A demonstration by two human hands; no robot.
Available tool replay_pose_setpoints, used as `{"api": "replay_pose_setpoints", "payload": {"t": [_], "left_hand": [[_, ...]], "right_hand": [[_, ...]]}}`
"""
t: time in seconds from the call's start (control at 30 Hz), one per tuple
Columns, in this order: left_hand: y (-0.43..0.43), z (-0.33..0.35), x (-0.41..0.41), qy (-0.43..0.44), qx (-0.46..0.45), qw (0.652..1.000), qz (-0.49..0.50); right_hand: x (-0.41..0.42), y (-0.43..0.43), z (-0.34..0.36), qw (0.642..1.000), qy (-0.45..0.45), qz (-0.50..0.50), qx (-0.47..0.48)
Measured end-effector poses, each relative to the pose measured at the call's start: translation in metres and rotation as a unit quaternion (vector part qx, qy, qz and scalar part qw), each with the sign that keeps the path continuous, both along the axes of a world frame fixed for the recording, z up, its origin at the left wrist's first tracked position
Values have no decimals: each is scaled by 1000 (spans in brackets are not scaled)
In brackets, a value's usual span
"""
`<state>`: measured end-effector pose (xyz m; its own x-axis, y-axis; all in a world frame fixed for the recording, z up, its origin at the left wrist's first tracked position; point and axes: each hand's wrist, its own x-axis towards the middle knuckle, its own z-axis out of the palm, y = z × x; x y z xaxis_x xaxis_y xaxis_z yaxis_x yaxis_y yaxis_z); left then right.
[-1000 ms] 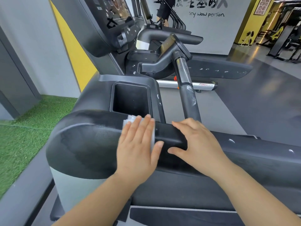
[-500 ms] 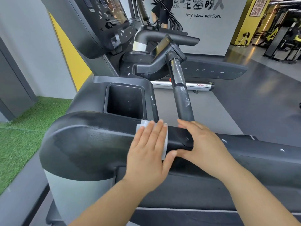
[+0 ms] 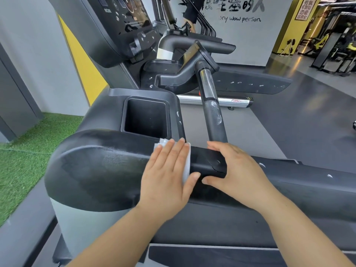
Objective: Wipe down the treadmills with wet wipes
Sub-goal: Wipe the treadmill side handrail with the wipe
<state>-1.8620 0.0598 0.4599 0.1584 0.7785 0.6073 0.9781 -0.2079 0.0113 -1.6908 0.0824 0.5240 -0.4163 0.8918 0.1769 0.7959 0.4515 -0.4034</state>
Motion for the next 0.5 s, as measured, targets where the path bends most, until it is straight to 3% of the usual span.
{"api": "replay_pose_setpoints", "payload": {"t": [0.23, 0.5], "left_hand": [[-3, -4, 25, -40, 13, 998, -50], [4, -18, 26, -27, 96, 990, -102]], "right_hand": [[4, 1, 1, 1000, 16, 12, -10], [5, 0, 4, 999, 36, 15, -27]]}}
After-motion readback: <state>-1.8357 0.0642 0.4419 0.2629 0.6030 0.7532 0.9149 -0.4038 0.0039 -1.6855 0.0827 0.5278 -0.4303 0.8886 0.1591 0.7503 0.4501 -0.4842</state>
